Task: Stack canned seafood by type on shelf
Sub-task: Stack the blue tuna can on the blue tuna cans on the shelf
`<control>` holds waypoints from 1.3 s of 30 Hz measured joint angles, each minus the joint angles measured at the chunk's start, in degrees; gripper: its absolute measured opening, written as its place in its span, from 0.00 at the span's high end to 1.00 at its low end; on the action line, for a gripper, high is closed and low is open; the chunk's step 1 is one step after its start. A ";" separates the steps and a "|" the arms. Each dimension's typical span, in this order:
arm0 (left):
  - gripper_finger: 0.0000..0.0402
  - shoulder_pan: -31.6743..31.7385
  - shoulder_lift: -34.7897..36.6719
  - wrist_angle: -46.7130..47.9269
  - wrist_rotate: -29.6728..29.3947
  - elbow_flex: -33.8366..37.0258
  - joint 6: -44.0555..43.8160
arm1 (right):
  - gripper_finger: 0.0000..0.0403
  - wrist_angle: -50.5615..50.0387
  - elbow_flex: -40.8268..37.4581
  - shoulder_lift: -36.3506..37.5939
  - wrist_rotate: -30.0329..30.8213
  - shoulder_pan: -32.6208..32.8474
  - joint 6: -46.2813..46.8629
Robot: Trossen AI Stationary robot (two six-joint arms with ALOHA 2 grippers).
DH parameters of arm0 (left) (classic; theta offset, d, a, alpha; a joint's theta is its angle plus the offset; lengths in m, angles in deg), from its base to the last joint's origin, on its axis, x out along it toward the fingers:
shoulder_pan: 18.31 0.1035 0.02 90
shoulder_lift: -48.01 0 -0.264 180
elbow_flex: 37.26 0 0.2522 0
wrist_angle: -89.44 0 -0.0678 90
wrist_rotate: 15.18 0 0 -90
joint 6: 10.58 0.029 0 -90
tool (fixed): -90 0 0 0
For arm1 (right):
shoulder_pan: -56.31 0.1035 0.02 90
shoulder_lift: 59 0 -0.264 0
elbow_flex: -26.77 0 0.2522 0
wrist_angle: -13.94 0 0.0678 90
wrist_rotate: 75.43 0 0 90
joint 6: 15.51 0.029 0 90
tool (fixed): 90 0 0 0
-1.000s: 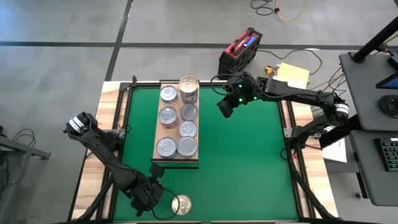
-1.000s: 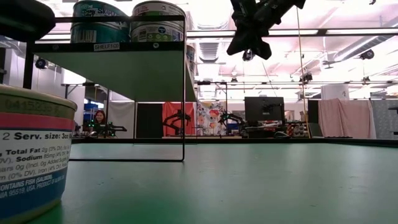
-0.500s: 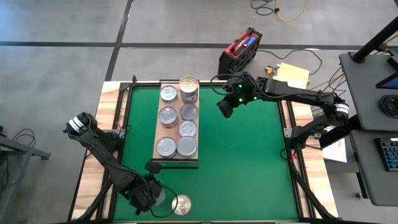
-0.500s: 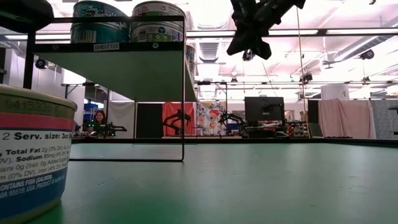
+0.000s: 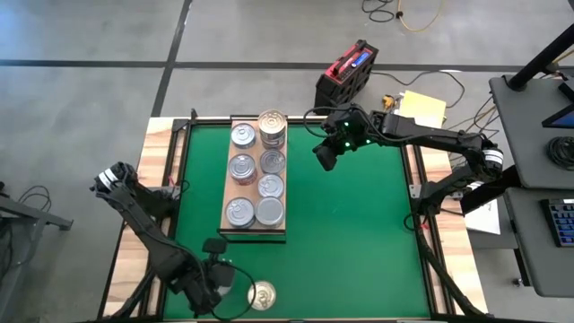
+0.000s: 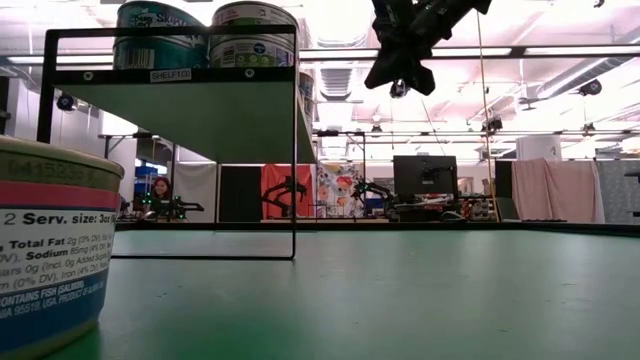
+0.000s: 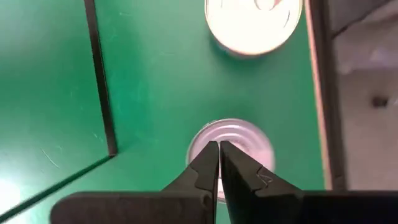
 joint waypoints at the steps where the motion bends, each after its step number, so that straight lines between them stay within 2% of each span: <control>1: 1.00 -0.01 0.00 0.50 0.00 -0.81 -1.53 | 0.98 -0.02 0.00 0.00 0.00 0.00 -0.18; 13: 1.00 -4.34 0.07 1.89 0.17 -9.64 -23.33 | 0.98 -0.03 0.00 0.00 0.00 0.02 -2.46; 17: 1.00 -6.38 0.07 2.11 0.21 -10.12 -32.18 | 0.98 -0.02 0.00 0.00 -0.02 0.01 -3.37; 24: 1.00 -6.58 0.07 2.94 0.29 -9.29 -41.03 | 0.98 0.00 0.00 -0.02 -0.03 0.00 -4.01; 27: 1.00 -6.68 0.07 4.18 3.65 -9.29 -43.33 | 0.98 0.00 0.00 -0.02 -0.03 0.01 -3.99; 31: 1.00 -6.88 0.07 3.05 11.43 -9.29 -43.82 | 0.98 -0.02 0.00 -0.01 -0.10 0.00 -3.95; 33: 1.00 -6.90 0.07 2.03 13.01 -9.29 -44.53 | 0.98 -0.02 0.00 -0.02 -0.12 0.01 -3.86; 36: 1.00 -6.86 0.07 1.65 10.83 -9.29 -48.01 | 0.98 -0.02 0.00 -0.02 -0.15 0.02 -3.82; 39: 1.00 -7.20 0.07 1.56 6.24 -9.29 -50.69 | 0.98 -0.02 0.00 -0.02 -0.16 0.00 -3.84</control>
